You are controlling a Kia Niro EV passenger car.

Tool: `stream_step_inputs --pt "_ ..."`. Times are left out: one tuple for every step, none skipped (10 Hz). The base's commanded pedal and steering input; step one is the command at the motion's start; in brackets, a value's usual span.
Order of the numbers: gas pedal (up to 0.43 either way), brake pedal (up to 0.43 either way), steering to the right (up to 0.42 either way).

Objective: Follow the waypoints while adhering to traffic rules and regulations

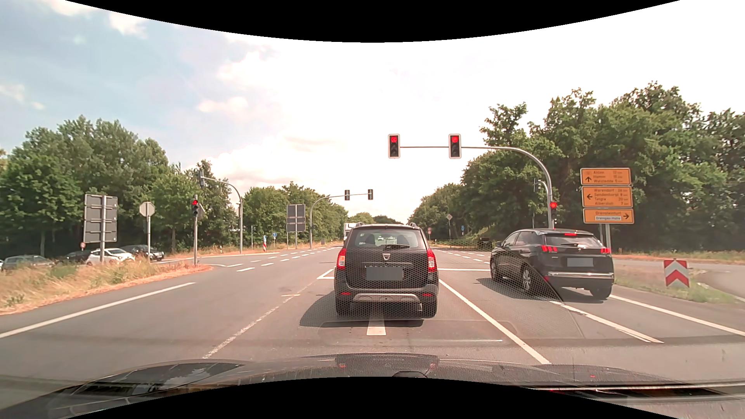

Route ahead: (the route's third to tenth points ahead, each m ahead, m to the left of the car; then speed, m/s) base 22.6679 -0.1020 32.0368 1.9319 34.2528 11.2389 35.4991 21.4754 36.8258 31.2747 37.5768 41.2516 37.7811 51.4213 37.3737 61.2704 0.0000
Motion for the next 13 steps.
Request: stream_step_inputs --pt "0.000 0.262 -0.003" --pt "0.000 0.262 -0.003" --pt "0.000 0.262 -0.003" --pt "0.000 0.262 -0.003" --pt "0.000 0.262 -0.003" --pt "0.000 0.262 -0.003" --pt "0.000 0.256 -0.003" --pt "0.000 0.256 -0.003" --pt "0.000 0.256 -0.003" --pt "0.000 0.256 -0.003" --pt "0.000 0.256 -0.003" --pt "0.000 0.256 -0.003" --pt "0.000 0.256 -0.003"
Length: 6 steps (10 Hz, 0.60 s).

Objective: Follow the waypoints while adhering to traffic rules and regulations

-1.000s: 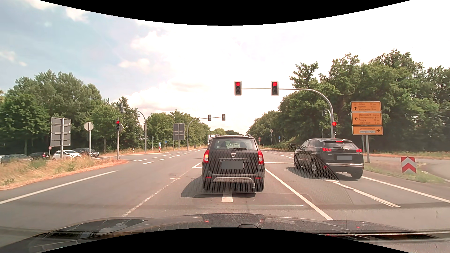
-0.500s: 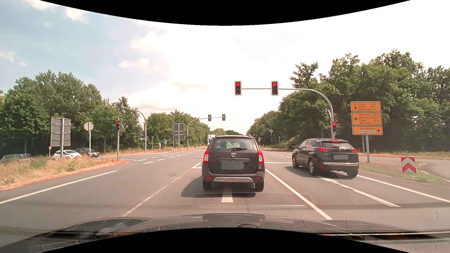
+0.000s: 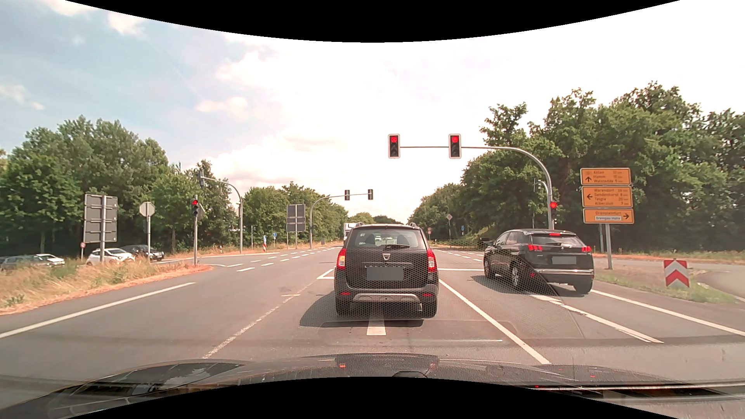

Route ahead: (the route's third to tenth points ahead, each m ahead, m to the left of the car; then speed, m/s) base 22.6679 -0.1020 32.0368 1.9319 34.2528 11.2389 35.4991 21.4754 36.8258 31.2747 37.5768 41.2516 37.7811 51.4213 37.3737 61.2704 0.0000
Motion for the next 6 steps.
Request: stream_step_inputs --pt "0.000 0.256 -0.003" --pt "0.000 0.250 -0.003" --pt "0.000 0.250 -0.003" --pt "0.000 0.244 -0.003" --pt "0.000 0.238 -0.003" --pt "0.000 0.232 -0.003"
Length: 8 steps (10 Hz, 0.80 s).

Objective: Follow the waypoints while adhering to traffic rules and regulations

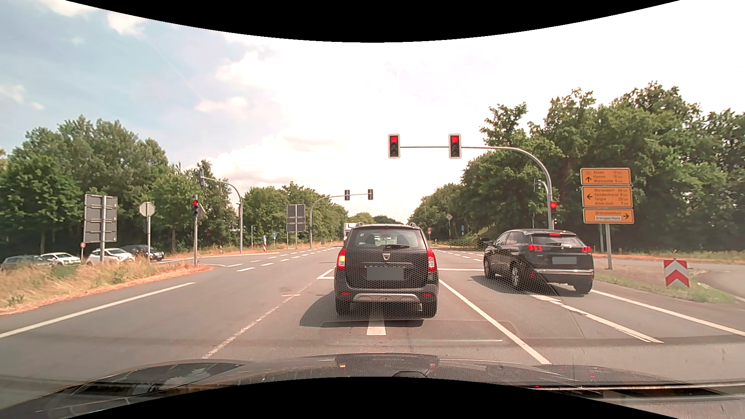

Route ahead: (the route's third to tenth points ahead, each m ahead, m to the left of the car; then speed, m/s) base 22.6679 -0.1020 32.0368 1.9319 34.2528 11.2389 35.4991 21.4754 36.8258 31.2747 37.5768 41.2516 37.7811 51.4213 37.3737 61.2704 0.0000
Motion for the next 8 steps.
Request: stream_step_inputs --pt "0.000 0.220 -0.003" --pt "0.000 0.195 -0.003" --pt "0.000 0.177 -0.003" --pt "0.000 0.159 -0.003" --pt "0.000 0.146 -0.003" --pt "0.000 0.134 -0.003" --pt "0.000 0.122 -0.003" --pt "0.000 0.104 -0.003"
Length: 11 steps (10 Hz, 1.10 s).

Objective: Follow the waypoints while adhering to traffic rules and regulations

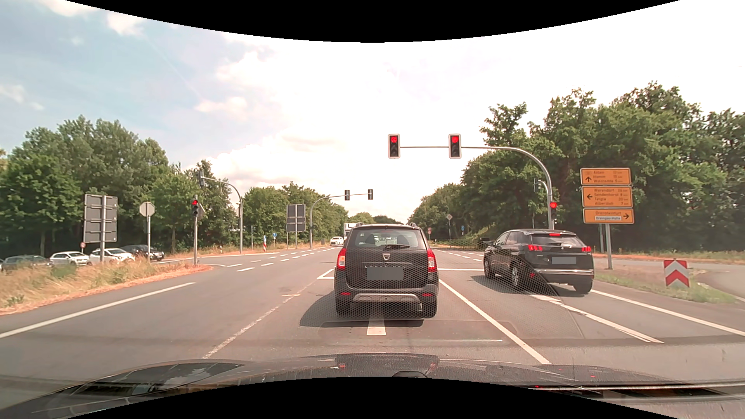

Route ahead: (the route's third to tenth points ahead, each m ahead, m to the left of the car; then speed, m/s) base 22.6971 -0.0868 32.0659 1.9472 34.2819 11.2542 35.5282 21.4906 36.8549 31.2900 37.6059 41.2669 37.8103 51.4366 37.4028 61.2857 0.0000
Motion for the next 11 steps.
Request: stream_step_inputs --pt "0.000 0.098 -0.003" --pt "0.000 0.085 -0.003" --pt "0.000 0.073 -0.003" --pt "0.000 0.067 -0.003" --pt "0.000 0.061 -0.003" --pt "0.000 0.061 -0.003" --pt "0.000 0.061 -0.003" --pt "0.000 0.061 -0.003" --pt "0.000 0.067 -0.003" --pt "0.000 0.061 -0.003" --pt "0.000 0.049 -0.003"
